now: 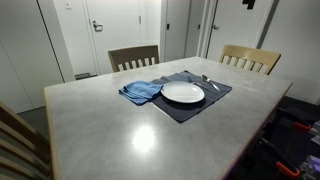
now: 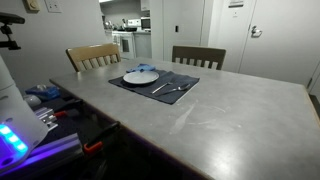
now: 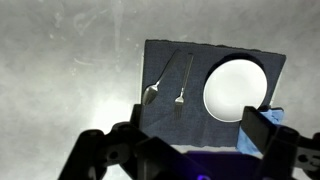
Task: Use the blue towel to wipe the plate
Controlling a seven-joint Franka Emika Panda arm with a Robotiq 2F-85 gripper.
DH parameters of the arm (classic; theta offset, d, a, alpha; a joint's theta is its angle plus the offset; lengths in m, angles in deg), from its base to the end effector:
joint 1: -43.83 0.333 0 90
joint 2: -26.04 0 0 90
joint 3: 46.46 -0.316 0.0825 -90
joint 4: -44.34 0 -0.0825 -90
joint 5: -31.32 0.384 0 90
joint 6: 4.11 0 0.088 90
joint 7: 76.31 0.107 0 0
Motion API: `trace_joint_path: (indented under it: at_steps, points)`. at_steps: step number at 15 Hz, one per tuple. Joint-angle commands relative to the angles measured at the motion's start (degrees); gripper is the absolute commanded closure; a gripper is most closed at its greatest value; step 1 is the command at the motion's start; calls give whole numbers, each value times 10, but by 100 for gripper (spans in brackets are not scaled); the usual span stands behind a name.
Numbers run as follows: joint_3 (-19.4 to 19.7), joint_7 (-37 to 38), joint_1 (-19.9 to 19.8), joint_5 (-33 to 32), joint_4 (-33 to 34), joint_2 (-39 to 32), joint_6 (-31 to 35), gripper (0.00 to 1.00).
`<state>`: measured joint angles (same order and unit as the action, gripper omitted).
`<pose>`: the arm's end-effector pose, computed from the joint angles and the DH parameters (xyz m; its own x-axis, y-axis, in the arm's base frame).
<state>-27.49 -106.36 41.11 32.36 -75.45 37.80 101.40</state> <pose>0.4549 -0.1881 0.5024 0.9889 0.1486 -0.0059 0.1473 -0.9841 -0.0998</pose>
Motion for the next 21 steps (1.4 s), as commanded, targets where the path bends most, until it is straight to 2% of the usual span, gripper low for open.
trace_joint_path:
  at_steps: [1, 4, 10, 11, 12, 21]
  points:
    - [-32, 19, -15, 1, 0, -3, 24, 0]
    - [-58, 48, -6, 3, 15, -15, 44, 0]
    - [-130, 111, 12, -42, 93, -57, 30, 0]
    - [-134, 100, 14, -45, 104, -63, 29, 0]
    - [-131, 105, 8, -30, 68, -32, 35, 0]
    - [-157, 74, 25, -47, 106, -79, 56, 0]
